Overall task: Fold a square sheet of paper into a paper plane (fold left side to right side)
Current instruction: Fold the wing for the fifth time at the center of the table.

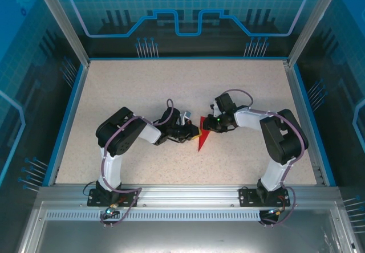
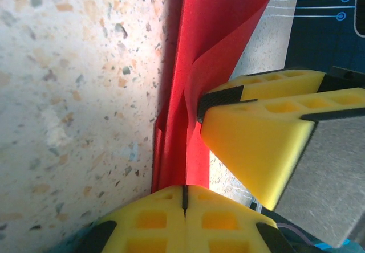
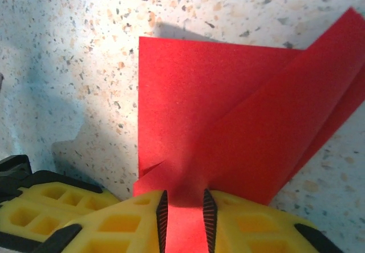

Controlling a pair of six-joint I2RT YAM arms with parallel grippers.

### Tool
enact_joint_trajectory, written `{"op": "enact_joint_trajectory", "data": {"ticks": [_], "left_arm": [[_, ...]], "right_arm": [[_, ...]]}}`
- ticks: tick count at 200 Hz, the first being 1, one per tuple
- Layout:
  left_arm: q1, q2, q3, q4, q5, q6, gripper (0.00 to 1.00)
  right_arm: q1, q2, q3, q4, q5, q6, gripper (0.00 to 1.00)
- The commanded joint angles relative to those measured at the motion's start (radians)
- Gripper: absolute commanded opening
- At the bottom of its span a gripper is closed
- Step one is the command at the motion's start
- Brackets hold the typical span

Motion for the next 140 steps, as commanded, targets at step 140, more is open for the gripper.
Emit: {"op": "enact_joint_trajectory", "data": {"ticks": [140], "left_arm": [[-0.081,-0.262,0.002,-0.294,0.043,0.1,0.14]], "right_arm": [[-0.018,0.047,-0.048,-0.062,0.005,-0.007,0.18]]}}
